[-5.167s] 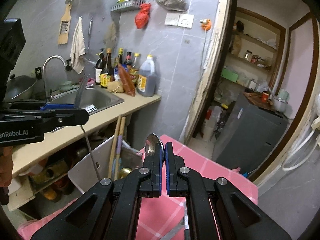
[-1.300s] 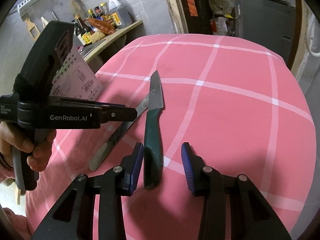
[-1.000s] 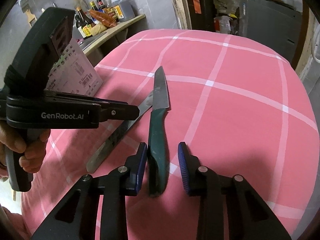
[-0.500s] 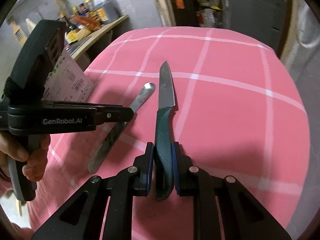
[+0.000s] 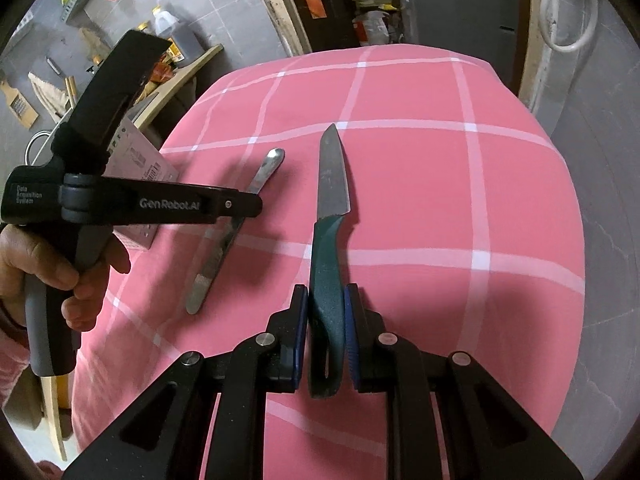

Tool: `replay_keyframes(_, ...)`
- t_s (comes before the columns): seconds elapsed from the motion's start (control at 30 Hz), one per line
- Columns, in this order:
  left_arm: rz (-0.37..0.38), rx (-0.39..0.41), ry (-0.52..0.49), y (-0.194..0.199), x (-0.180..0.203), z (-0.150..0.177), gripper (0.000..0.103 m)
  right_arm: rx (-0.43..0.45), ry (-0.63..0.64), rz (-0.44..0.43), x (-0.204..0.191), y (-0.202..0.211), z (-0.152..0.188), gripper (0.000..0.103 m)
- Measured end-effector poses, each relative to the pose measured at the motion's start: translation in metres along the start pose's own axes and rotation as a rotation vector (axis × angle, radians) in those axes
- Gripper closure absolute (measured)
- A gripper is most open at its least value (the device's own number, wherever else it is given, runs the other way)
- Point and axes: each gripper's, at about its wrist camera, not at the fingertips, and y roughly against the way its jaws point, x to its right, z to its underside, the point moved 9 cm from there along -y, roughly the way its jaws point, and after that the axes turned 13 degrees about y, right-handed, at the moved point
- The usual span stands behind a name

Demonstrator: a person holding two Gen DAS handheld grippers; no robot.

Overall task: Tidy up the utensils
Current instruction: 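Lift both knives and carry them toward the white holder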

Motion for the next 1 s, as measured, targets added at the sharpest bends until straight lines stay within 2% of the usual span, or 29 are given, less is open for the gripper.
replay_keyframes(0.07, -0.040, 0.003, -0.035, -0.001, 0.004, 0.000, 0.081, -0.004, -0.001, 0.004, 0.001, -0.001, 0.001, 0.087)
replay_keyframes(0.13, -0.091, 0.015, -0.064, -0.002, 0.005, -0.002, 0.088, -0.006, -0.004, 0.009, 0.002, -0.002, 0.001, 0.087)
replay_keyframes(0.17, -0.088, 0.016, -0.060, -0.001, 0.005, -0.002, 0.088, -0.005, -0.005, 0.012, 0.001, -0.001, 0.001, 0.087)
replay_keyframes(0.27, -0.013, -0.007, 0.012, 0.002, 0.001, 0.001, 0.088, -0.007, -0.015, 0.011, -0.002, -0.001, 0.003, 0.087)
replay_keyframes(0.43, 0.135, -0.035, 0.111, 0.011, -0.004, 0.024, 0.088, -0.001, -0.053, -0.025, -0.008, 0.005, 0.016, 0.087)
replay_keyframes(0.73, 0.239, -0.035, 0.146, 0.030, -0.010, 0.064, 0.088, 0.014, -0.120, -0.086, -0.017, 0.020, 0.044, 0.088)
replay_keyframes(0.87, 0.242, -0.053, 0.138, 0.030, -0.008, 0.088, 0.088, -0.014, -0.136, -0.093, -0.025, 0.009, 0.052, 0.088)
replay_keyframes(1.0, 0.236, -0.063, 0.152, 0.028, -0.013, 0.094, 0.088, -0.050, -0.127, -0.099, -0.032, -0.001, 0.056, 0.088)
